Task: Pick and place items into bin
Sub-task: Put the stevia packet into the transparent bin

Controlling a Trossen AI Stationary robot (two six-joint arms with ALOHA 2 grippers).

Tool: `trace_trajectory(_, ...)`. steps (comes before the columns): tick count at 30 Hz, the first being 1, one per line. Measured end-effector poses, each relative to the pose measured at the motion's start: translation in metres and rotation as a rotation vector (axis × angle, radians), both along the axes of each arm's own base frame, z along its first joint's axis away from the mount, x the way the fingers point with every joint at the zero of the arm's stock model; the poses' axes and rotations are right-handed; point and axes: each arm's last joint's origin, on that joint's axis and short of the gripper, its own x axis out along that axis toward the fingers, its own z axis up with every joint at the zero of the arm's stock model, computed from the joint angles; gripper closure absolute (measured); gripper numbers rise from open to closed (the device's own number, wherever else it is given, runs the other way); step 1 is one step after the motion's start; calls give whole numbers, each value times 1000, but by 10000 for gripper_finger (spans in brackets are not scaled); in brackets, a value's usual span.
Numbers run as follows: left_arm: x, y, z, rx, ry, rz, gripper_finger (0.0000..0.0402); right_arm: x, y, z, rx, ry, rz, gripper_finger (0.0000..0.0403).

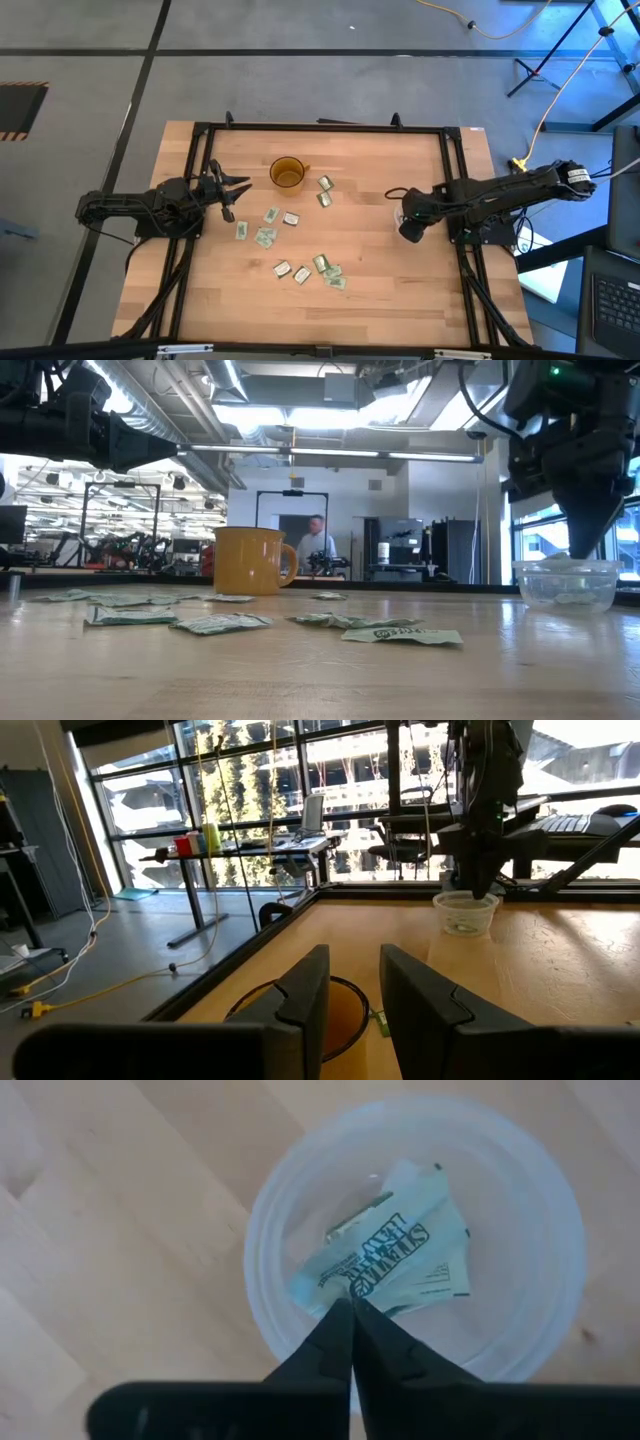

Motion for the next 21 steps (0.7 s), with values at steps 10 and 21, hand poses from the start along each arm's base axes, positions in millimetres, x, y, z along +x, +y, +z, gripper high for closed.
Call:
trace_trajectory(10,0,0,0,0,1,0,316,1,0,2,-3,-18,13,334)
trace_trajectory(21,0,0,0,0,0,-1,316,37,3,38,-113,-395,291,332)
